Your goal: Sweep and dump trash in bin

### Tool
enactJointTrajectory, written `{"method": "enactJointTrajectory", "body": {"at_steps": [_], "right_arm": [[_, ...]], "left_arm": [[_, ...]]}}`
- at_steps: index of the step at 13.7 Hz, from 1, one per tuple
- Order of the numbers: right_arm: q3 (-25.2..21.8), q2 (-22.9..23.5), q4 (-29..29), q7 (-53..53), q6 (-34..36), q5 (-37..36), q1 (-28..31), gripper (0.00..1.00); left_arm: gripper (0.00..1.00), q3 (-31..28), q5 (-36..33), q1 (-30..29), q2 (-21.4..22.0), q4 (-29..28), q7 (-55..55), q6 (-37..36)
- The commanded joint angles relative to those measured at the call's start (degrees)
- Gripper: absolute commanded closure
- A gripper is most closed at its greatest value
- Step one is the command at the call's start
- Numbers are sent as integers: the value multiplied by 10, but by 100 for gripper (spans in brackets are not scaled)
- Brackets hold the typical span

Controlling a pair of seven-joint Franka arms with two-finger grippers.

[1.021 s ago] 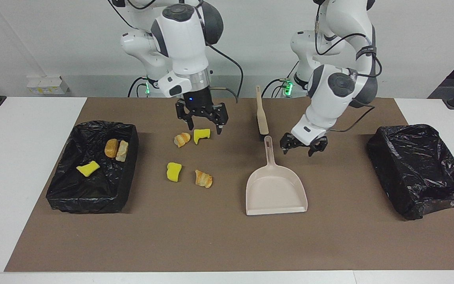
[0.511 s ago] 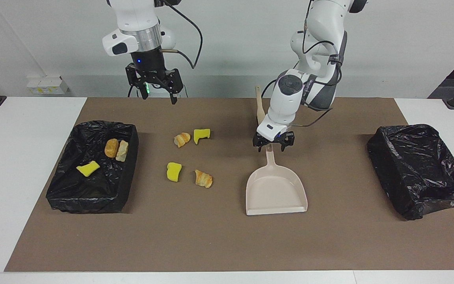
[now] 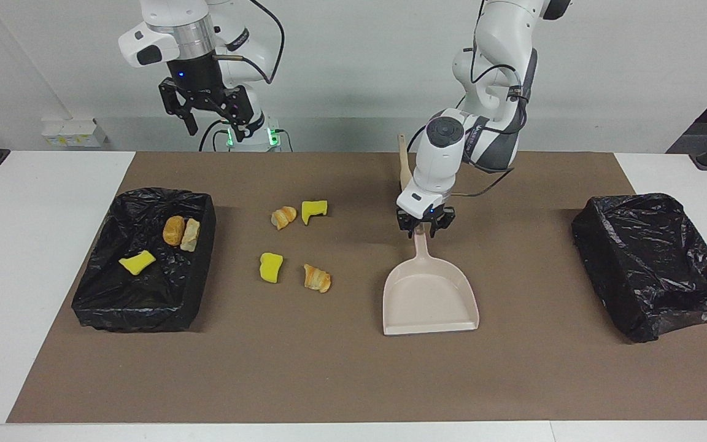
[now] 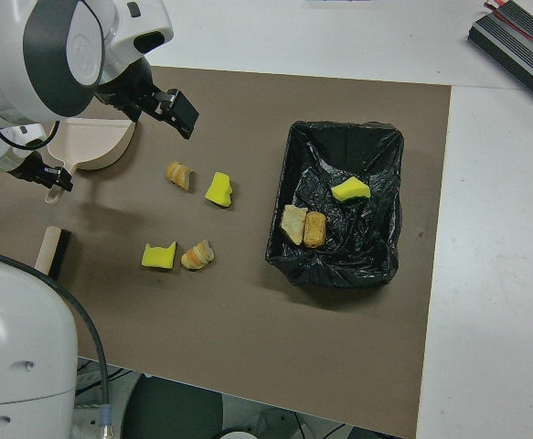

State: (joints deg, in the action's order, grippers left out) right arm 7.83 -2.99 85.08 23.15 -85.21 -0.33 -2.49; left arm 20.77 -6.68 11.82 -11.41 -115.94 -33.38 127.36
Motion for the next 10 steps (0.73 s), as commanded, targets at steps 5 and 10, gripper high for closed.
{"method": "enactJointTrajectory", "body": {"at_steps": [5, 10], "right_arm": [[5, 16, -15, -32, 18, -1, 18, 0], [6, 14, -9, -28, 14, 2, 8, 0]], "left_arm": [[100, -5, -11, -7, 12, 33, 11, -35], [100, -41, -4, -58, 13, 91, 273, -72]]}}
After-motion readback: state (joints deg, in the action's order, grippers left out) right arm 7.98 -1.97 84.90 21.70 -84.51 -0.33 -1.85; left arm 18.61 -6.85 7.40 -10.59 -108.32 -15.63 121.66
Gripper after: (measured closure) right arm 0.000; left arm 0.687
